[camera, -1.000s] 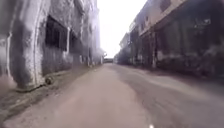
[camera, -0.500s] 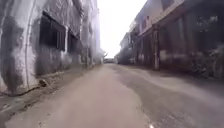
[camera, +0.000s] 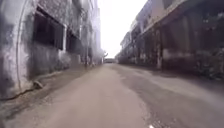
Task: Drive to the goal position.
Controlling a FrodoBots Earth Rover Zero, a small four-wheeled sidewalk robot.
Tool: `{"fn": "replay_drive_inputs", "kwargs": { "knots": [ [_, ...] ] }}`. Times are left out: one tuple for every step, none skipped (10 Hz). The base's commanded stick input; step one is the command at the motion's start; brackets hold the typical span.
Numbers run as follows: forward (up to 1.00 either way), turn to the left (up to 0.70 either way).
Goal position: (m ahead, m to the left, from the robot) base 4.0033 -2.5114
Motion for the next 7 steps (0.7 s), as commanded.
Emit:
{"fn": "replay_drive_inputs", "kwargs": {
  "knots": [
    [0.50,0.00],
    [0.50,0.00],
    [0.50,0.00],
    [0.50,0.00],
    [0.50,0.00],
    [0.50,0.00],
    [0.50,0.00]
  ]
}}
